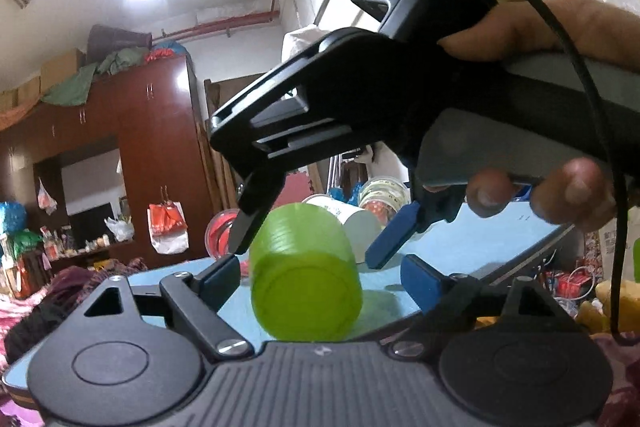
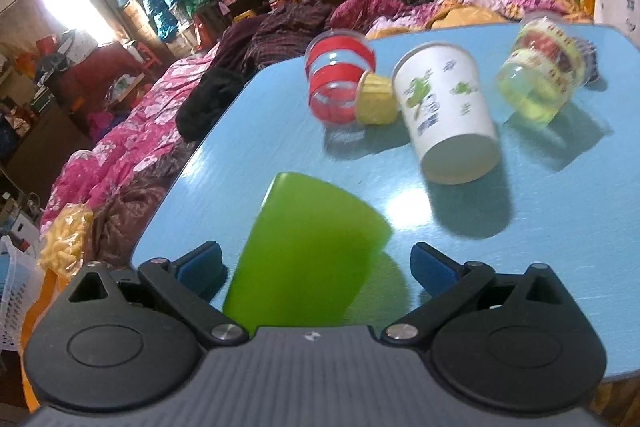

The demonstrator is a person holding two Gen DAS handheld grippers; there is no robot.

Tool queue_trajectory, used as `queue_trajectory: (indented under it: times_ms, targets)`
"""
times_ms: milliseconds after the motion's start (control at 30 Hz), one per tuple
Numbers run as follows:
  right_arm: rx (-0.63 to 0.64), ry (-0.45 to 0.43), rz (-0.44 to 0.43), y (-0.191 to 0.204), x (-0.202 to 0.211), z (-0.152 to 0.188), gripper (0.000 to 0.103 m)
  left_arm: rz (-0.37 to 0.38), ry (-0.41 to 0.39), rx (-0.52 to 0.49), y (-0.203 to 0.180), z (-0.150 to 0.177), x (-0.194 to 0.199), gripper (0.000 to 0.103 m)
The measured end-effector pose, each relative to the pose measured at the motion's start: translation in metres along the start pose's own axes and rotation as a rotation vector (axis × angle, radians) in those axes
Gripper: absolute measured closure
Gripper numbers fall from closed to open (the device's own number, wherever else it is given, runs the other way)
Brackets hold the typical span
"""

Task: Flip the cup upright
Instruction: 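Close the right tool on the green cup while the left tool releases it, then turn the green cup opening-up and lower it to the table with the right tool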

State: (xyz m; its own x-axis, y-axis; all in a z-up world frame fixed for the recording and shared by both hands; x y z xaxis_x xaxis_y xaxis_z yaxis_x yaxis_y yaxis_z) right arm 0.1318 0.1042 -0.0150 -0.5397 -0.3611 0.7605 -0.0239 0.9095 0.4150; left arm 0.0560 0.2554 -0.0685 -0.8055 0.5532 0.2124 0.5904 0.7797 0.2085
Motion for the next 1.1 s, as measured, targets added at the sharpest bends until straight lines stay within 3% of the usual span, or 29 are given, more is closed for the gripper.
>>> queue_trajectory:
  times_ms: [367,700,800,1100]
  targets:
    - [0.023,0.004,0.03,-0.001,0.0,-0.001,0.025,0.017,0.007,0.007,0.003,0.004,0.006,0.013]
    - [0.06,-0.205,0.085,-0.023,0.037,0.004,0.027,0.074,0.024,0.047,0.021,-0.008,0.009,0.013]
    - [0.094,-0.27,0.141,-0.023,0.044,0.009,0.028,0.082,0.032,0.075,0.031,-0.013,0.009,0.013]
    - [0.211,-0.341,0.301,-0.017,0.05,0.012,0.029,0.059,0.042,0.174,0.061,-0.031,0.004,0.013]
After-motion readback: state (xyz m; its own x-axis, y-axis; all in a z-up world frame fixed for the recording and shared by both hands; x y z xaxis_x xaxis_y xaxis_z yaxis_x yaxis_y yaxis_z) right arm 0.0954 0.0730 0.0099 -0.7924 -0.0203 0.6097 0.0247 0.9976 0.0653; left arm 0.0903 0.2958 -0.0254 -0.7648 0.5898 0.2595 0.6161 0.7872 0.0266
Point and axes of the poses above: each gripper's, at about its wrist camera, not at the fingertips, and x roughly against the way its jaws point, y to its left, z to its underside, the point moved 3 cm from there along -x, roughly the way its jaws point, and after that the axes turned 11 degrees about y, right-handed, at the moved point
